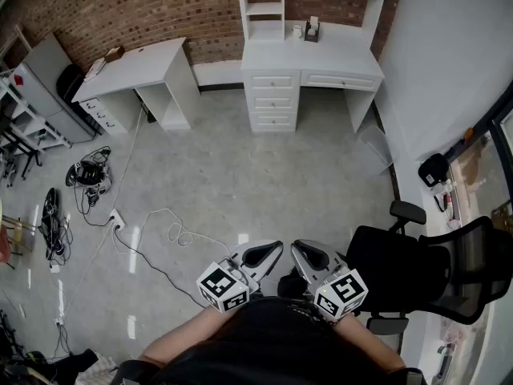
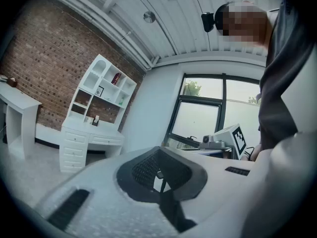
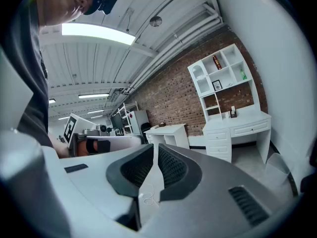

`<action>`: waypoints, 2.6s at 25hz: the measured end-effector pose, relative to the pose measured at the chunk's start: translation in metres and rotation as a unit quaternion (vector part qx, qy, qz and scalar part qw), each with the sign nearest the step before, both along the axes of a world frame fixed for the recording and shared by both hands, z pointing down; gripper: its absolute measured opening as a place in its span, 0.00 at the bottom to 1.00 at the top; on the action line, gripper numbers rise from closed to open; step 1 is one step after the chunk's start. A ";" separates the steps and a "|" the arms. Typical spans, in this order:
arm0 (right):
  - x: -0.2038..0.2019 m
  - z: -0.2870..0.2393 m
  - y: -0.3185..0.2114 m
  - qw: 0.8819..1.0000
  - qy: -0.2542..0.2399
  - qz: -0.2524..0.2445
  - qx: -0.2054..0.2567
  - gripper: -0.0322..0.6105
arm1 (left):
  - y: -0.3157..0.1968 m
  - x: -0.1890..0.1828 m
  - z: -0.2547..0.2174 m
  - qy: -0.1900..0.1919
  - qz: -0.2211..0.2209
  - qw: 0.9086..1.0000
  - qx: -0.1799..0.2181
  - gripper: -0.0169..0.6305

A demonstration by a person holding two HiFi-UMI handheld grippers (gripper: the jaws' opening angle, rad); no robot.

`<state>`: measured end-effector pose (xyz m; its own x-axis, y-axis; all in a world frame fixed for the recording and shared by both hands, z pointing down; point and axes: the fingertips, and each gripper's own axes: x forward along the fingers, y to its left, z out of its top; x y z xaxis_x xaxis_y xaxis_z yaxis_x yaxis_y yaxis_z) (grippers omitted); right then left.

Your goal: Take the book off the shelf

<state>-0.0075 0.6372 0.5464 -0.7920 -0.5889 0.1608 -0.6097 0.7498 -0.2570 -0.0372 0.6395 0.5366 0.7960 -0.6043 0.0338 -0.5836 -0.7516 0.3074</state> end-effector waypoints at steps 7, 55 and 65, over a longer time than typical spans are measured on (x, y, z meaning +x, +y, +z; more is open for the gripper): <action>0.066 -0.021 -0.083 1.000 -0.002 0.002 0.027 0.11 | -0.087 0.062 -0.016 -0.002 -0.006 1.000 0.025 0.04; -0.037 -0.017 -0.536 0.998 0.014 0.058 0.007 0.07 | -0.543 -0.043 -0.019 0.011 0.052 0.998 0.023 0.04; -0.006 -0.018 -0.627 0.999 0.007 0.036 0.013 0.07 | -0.631 -0.021 -0.015 0.003 0.019 1.000 0.015 0.04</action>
<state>-0.0138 0.0105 0.5283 -0.7457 -0.6480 0.1551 -0.6652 0.7105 -0.2297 -0.0580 0.0084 0.5215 0.8185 -0.5745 0.0114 -0.5530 -0.7822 0.2870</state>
